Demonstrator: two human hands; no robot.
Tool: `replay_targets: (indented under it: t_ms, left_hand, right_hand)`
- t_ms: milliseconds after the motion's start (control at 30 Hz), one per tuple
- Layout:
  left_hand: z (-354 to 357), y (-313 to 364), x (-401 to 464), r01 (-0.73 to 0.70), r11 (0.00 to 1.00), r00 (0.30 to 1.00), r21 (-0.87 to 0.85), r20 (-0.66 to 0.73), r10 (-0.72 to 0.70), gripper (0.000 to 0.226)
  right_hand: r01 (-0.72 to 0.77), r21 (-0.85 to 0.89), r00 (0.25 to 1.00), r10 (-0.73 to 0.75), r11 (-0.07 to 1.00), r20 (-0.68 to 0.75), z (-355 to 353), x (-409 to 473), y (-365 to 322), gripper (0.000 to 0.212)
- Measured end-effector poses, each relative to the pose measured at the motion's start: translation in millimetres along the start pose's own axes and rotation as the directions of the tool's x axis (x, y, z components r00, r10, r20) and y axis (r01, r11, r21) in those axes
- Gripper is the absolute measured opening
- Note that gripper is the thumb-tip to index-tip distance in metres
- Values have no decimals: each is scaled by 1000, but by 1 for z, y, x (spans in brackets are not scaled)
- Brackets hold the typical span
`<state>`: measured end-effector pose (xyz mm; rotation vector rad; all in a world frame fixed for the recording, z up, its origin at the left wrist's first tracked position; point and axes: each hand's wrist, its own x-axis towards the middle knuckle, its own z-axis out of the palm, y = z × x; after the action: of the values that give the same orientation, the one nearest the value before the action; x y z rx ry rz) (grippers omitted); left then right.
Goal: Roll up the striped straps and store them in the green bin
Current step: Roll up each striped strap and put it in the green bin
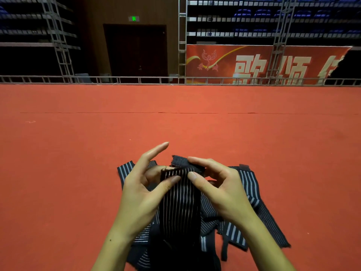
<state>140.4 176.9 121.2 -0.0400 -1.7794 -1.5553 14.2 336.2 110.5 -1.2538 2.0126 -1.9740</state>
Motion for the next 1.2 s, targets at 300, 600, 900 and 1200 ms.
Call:
replay_targets:
  t_ms: [300, 600, 900, 1200]
  left_hand:
    - [2, -13, 11, 41, 987, 986, 158, -167, -14, 83]
    - [14, 5, 42, -2, 1000, 983, 3, -186, 2, 67]
    - [-2, -41, -9, 245, 954, 966, 173, 41, -255, 92]
    - [8, -53, -26, 157, 938, 981, 308, 64, -185, 122]
  right_hand:
    - [88, 42, 993, -84, 995, -77, 2, 7, -9, 18]
    - [23, 78, 1000, -22, 997, -18, 13, -10, -3, 79]
    - [109, 145, 952, -62, 983, -300, -6, 16, -11, 73]
    - [140, 46, 902, -109, 989, -417, -13, 28, 1, 66]
